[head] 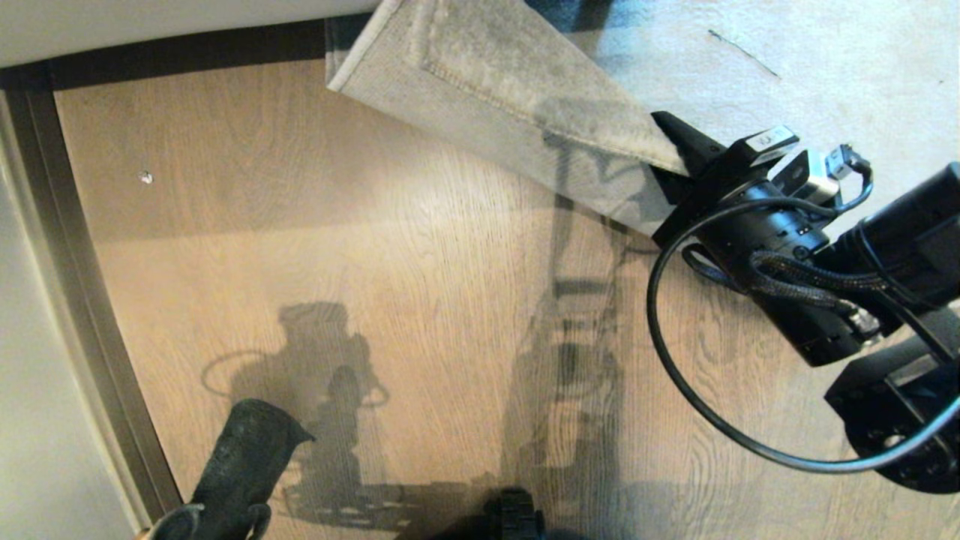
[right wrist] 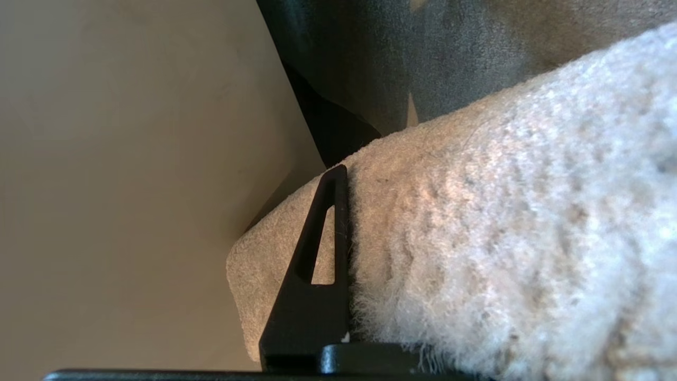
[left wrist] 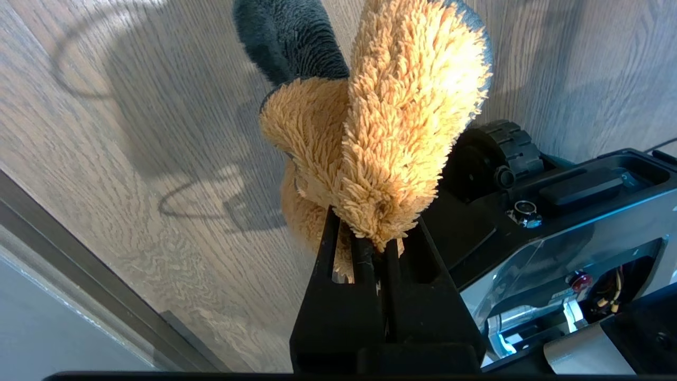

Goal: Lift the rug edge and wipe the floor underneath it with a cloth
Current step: Lay down the carpet

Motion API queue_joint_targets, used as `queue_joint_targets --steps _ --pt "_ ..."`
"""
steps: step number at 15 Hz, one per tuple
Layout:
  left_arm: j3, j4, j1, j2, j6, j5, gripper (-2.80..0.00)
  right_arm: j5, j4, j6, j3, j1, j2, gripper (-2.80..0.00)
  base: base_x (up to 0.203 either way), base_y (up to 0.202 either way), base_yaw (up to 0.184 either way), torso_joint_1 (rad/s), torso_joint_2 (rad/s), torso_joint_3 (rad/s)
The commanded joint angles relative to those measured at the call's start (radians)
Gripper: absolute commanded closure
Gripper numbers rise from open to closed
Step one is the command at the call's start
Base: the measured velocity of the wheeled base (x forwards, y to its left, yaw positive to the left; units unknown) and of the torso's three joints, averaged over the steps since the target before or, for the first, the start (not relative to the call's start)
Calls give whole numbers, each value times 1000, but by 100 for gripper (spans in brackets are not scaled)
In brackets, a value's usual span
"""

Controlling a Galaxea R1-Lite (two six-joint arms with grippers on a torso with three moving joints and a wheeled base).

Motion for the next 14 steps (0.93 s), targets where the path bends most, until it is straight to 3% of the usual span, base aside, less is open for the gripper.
queue_joint_targets --steps 1,5,9,12,14 --pt "0 1 0 3 0 0 0 0 -49 7 5 1 -6 0 0 0 0 0 0 0" --pt "0 1 6 5 0 0 0 0 -49 6 45 1 -20 0 0 0 0 0 0 0" --pt "0 1 205 10 -1 0 0 0 -49 4 61 1 -42 0 0 0 0 0 0 0" --pt "0 1 309 6 -1 0 0 0 -49 3 73 1 -58 0 0 0 0 0 0 0" --pt "0 1 338 -66 -1 0 0 0 -49 3 89 1 -71 0 0 0 0 0 0 0"
